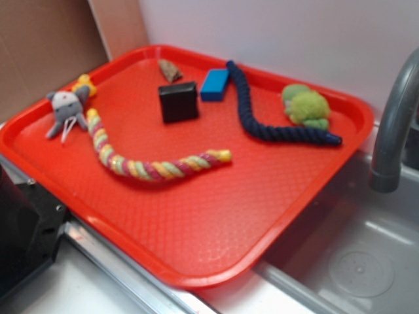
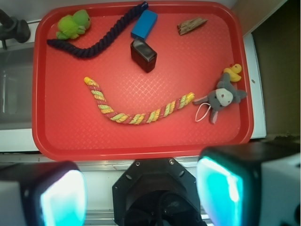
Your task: Grab the gray animal.
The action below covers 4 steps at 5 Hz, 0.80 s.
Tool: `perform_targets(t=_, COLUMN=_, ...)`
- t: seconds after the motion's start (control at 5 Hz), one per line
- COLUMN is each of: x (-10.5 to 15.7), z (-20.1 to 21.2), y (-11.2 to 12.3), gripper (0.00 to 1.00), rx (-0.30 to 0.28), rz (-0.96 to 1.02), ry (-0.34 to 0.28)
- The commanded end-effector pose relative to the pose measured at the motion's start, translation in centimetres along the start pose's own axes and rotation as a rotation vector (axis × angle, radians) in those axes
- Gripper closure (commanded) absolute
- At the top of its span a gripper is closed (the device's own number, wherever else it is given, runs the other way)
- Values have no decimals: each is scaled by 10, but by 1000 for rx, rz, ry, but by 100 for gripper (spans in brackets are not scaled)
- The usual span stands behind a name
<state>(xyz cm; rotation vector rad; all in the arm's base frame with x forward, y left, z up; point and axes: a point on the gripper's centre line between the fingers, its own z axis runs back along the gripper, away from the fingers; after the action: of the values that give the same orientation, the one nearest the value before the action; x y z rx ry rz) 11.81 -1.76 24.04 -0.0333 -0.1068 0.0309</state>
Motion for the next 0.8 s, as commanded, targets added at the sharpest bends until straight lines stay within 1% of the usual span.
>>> perform_targets(t=0.0, x=0, z=0, y=0, gripper=0, rx=0, rz=0, ry=0)
perform_targets(t=0.2, x=17, z=-50, y=51, gripper=0, rx=101, rz=240, ry=36)
perform_targets(t=0.4, x=25, z=-85, y=105, gripper=0, rx=104, rz=419, ry=19)
perform_targets(t=0.6, x=28, z=-108, y=144, gripper=0, rx=107, rz=555, ry=-58)
